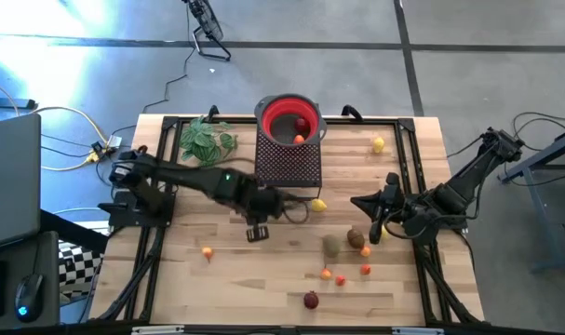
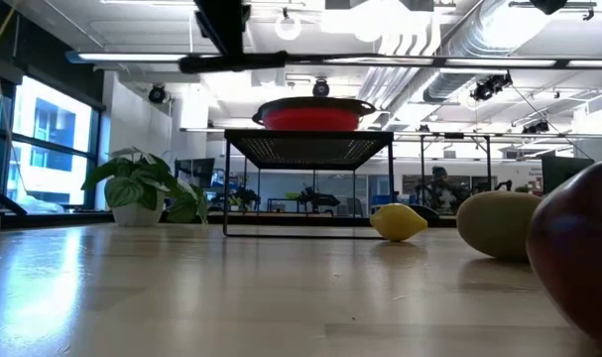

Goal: Pick & Place Fruit
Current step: Put the black knife on the shelf

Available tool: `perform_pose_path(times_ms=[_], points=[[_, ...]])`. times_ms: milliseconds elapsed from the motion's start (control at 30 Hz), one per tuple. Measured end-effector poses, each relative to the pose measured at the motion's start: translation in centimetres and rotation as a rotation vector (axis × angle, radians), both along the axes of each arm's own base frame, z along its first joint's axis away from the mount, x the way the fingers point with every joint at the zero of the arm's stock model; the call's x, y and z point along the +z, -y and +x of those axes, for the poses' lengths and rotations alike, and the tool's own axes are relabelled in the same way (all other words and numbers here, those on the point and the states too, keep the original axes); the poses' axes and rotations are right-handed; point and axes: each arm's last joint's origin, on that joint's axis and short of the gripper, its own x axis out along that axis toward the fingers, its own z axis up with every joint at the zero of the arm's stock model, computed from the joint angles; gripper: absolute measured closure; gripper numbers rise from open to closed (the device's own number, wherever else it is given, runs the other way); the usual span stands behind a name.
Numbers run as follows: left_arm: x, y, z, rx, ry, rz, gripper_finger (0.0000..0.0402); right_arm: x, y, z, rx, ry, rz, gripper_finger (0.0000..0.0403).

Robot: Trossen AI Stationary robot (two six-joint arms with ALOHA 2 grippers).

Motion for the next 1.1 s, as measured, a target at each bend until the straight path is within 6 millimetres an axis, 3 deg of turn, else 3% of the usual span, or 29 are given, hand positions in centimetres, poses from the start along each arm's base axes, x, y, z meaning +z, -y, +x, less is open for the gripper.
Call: perform_pose_path(times_ms=[467,1100], points=[[0.3,-7.5,0.4,-0.048,-0.016,0.102,0.0334,0.1,0.2,-0.1,-0.059,0.026,-0.032,0.04],[-0.8,-11.3,1.7,-0.121,-0.018,0.186,0.0334,0.1,0.2,-0.1,-0.066,0.03,-0.029,0.04]])
